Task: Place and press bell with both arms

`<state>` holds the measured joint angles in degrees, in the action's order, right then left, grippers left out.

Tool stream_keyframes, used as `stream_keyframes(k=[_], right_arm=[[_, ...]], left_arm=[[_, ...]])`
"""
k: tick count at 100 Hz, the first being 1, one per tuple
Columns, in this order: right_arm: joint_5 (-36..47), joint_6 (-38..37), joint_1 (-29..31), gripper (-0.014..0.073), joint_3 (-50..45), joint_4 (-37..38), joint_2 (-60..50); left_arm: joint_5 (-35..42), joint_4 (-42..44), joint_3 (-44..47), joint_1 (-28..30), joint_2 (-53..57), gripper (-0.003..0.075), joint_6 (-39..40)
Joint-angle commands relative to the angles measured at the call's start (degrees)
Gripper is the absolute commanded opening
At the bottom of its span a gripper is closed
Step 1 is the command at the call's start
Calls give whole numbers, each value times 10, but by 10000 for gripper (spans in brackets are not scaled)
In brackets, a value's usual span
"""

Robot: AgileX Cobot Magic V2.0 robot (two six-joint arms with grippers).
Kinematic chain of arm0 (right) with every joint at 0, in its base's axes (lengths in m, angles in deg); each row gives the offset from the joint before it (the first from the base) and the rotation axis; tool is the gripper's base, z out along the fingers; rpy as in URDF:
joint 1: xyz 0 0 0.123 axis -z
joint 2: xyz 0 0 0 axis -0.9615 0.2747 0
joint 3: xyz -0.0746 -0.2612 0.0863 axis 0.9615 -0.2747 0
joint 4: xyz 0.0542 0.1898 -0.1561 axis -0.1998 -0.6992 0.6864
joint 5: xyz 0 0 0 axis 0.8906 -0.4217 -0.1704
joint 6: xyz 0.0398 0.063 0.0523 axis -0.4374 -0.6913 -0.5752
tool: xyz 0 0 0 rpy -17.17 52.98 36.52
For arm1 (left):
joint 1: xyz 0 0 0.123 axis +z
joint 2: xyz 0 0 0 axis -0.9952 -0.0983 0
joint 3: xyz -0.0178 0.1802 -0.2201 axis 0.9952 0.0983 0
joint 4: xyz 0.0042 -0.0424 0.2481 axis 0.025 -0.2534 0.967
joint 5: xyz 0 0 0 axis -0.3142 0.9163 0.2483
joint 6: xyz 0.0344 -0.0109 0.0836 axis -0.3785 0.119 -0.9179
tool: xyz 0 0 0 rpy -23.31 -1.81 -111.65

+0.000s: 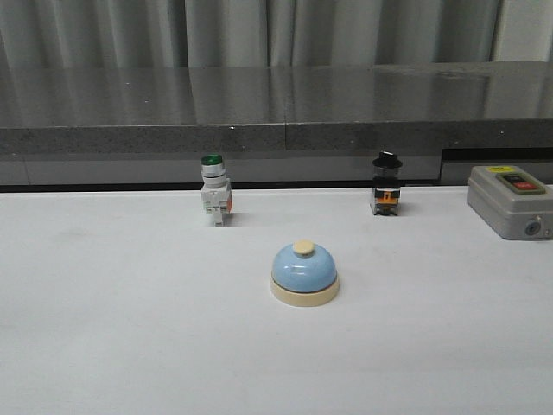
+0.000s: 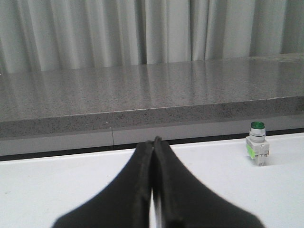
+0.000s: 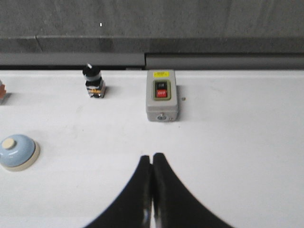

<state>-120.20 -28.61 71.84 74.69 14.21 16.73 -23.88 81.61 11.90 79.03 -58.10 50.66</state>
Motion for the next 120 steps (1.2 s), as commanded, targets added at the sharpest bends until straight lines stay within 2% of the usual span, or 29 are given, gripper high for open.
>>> stream_keyframes(k=[1, 18, 41, 57, 85, 120], right_arm=[[12, 2, 3, -60, 26, -22, 27], [15, 3, 3, -60, 26, -68, 35], [9, 40, 0, -60, 39, -81, 79], [-24, 101, 0, -60, 77, -135, 167], [-26, 213, -3, -60, 134, -247, 320], [20, 223, -125, -60, 209, -251, 464]], left_arm=[[51, 1, 24, -1, 17, -20, 4], [51, 1, 24, -1, 17, -20, 4], [51, 1, 24, -1, 17, -20, 4], [51, 1, 24, -1, 17, -20, 4], [51, 1, 24, -1, 17, -20, 4], [51, 1, 24, -1, 17, -20, 4]])
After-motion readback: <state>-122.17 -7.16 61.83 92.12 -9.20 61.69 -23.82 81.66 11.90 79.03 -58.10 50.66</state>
